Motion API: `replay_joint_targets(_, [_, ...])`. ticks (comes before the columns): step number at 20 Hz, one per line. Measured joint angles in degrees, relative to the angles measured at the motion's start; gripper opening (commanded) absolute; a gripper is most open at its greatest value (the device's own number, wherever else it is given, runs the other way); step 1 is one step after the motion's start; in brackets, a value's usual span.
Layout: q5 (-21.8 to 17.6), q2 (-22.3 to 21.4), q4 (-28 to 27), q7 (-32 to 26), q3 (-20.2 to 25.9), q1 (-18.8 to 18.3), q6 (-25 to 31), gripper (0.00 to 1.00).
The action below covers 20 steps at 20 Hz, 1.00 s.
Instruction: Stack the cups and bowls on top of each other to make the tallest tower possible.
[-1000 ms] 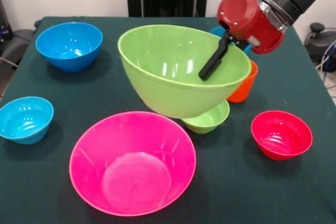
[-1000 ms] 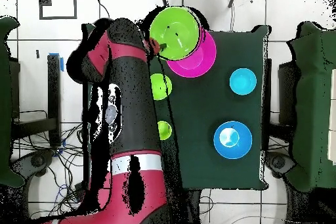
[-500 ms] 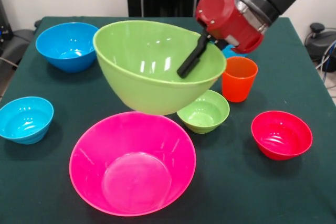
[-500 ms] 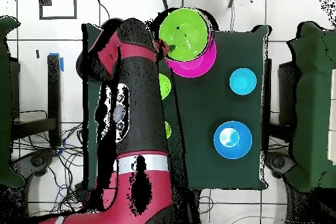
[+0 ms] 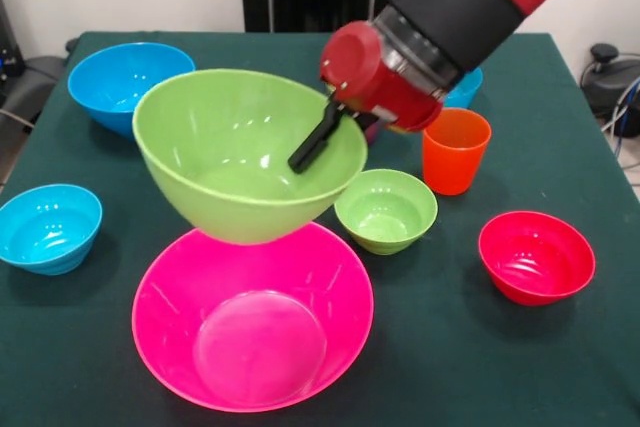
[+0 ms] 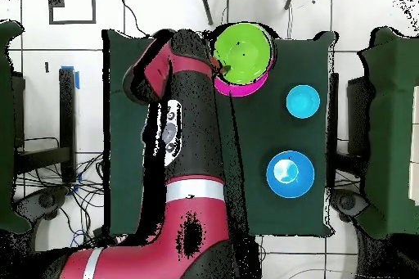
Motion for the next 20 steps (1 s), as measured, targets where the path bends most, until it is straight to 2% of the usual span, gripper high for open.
replay_joint_targets(9, [0.0,3.11,-0.01,0.0,-0.72,-0.39,0.0,0.0])
replay_joint_targets(20, [0.01,3.75,-0.01,0.0,-1.55,0.12,-0.26,0.0])
